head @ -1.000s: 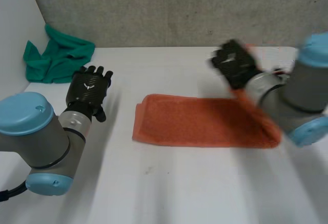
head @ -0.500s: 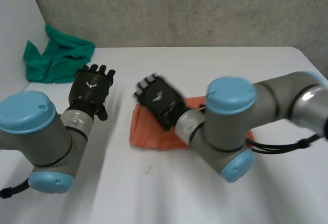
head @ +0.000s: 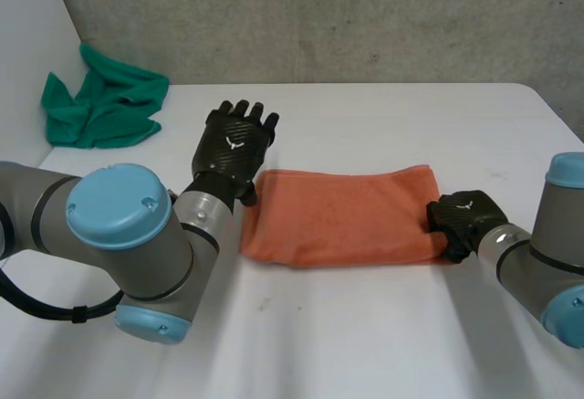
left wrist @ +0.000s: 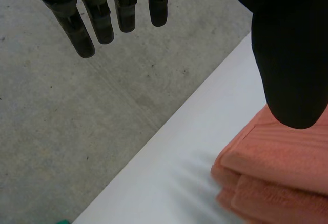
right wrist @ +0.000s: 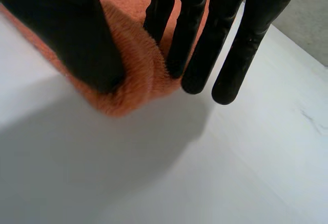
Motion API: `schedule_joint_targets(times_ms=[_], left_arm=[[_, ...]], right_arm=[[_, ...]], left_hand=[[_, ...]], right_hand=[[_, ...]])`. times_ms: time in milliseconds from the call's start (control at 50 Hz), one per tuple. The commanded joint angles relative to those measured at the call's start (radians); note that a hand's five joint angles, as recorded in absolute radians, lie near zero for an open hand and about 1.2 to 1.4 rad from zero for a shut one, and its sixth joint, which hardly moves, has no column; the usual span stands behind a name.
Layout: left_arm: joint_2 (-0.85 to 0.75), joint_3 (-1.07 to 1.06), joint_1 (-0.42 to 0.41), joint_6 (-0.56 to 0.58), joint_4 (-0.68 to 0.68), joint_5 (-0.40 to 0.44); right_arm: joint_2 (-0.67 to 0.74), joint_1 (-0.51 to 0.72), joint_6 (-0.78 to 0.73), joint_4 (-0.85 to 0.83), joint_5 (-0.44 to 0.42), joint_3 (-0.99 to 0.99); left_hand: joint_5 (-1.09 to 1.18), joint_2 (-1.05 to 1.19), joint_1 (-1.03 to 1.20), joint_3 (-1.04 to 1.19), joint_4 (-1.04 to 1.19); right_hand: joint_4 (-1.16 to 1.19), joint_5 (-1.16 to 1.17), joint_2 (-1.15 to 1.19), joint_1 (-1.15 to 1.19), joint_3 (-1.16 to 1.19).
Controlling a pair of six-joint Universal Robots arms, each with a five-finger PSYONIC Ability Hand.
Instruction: Fold the laundry.
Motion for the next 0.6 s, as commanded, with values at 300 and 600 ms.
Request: schedule_joint_targets(times_ms=[300, 600], left_arm=[[0.088, -0.024, 0.024, -0.005, -0.026, -0.01], [0.097, -0.008, 0.044, -0.057, -0.03, -0.024]], right_arm=[[-0.11, 0.275, -0.23, -0.052, 0.022, -0.17], [0.039, 0.461, -0.194, -0.041, -0.233, -0.224]], left_hand=[[-0.046, -0.025, -0.009, -0.031, -0.023], [-0.039, -0.018, -0.002, -0.025, -0.016]], right_hand=[[0.278, 0.321, 0.298, 0.595, 0.28], [-0.603, -0.56, -0.583, -0.286, -0.601]])
